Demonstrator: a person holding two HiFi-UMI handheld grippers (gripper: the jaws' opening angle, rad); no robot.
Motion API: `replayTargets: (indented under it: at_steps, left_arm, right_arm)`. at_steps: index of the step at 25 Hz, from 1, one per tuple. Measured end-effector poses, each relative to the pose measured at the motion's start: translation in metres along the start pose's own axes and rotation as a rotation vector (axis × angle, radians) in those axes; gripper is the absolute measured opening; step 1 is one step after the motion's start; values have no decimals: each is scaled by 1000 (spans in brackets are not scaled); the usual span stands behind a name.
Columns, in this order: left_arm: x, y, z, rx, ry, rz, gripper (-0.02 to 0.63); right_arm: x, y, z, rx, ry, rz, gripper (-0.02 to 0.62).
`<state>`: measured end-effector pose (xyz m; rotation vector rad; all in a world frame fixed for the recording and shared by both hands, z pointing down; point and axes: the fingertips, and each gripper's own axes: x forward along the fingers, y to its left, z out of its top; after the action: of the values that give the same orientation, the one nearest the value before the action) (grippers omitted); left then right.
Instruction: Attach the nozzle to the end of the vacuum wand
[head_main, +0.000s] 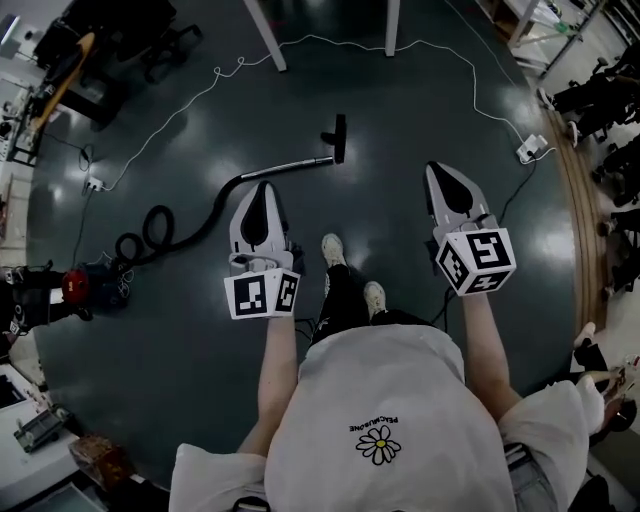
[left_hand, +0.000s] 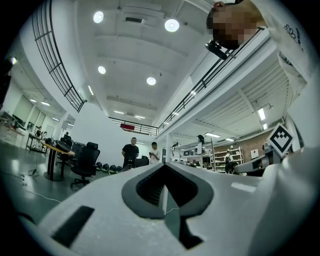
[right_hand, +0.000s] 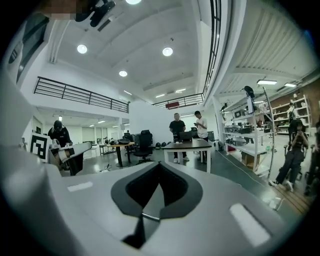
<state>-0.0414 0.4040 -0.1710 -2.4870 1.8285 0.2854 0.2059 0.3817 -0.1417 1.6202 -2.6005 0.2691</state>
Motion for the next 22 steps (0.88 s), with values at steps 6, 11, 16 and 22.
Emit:
replayTargets:
  at_steps: [6, 11, 16, 22]
  left_arm:
    - [91, 76, -35, -19, -2, -17, 2]
    - [171, 148, -47, -31, 25, -22, 2]
    - [222, 208, -57, -65, 43, -14, 2]
    - [260, 224, -68, -45, 71, -34, 2]
  right_arm:
    - [114, -18, 2, -27, 34, -24, 3]
    - [221, -17, 29, -37, 59, -40, 4]
    - [292, -16, 35, 5, 72, -79, 5]
    - [329, -31, 32, 4, 115, -79, 5]
